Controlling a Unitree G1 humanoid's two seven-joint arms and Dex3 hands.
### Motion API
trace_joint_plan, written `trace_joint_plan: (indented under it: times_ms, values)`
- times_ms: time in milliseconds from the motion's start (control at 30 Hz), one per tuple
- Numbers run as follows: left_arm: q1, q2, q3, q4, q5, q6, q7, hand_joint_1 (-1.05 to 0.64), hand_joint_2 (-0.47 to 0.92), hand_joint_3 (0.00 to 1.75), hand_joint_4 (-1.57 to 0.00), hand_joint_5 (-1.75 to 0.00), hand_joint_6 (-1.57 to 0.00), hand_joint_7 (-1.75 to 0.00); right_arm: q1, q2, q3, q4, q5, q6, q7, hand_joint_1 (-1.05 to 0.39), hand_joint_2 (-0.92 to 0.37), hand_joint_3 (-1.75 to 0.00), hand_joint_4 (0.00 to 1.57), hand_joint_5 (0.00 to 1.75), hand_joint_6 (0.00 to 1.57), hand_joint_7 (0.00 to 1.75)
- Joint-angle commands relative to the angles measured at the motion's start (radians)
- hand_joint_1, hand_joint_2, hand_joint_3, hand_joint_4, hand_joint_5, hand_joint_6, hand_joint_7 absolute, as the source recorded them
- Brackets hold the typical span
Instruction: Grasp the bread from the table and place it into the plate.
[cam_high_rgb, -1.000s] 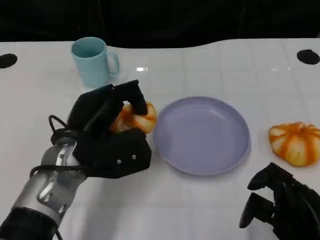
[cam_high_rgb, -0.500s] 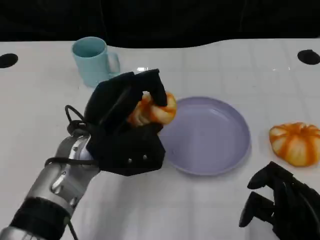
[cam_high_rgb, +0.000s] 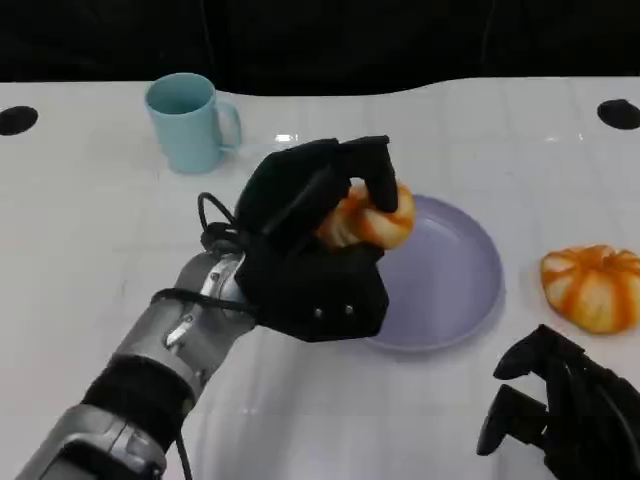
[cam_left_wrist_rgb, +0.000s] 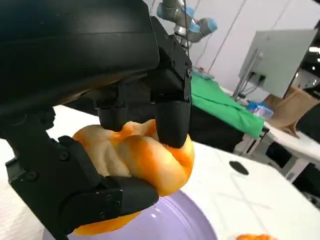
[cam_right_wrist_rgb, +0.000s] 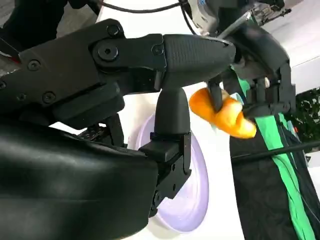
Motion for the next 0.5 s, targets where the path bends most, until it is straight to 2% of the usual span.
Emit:
trace_joint_plan:
  times_ms: [33, 500]
  values:
    - [-0.05, -0.021, -0.02, 0.073, 0.005, -0.014, 0.012, -0.13, 0.37, 1.37, -0.93, -1.75, -0.72, -1.75, 0.01, -0.005, 0.002, -0.006, 0.005, -0.006, 0.002, -0.51, -0.92, -0.44, 0.62, 1.75, 0.43, 1.65]
    - [-0.139, -0.078, -0.075, 0.266, 0.034, -0.059, 0.096, -0.14, 0.4, 1.35, -0.94, -1.75, -0.73, -1.75, 0.022, -0.001, 0.008, -0.023, 0.013, 0.01, -0.006, -0.52, -0.92, -0.44, 0.61, 1.75, 0.42, 1.64]
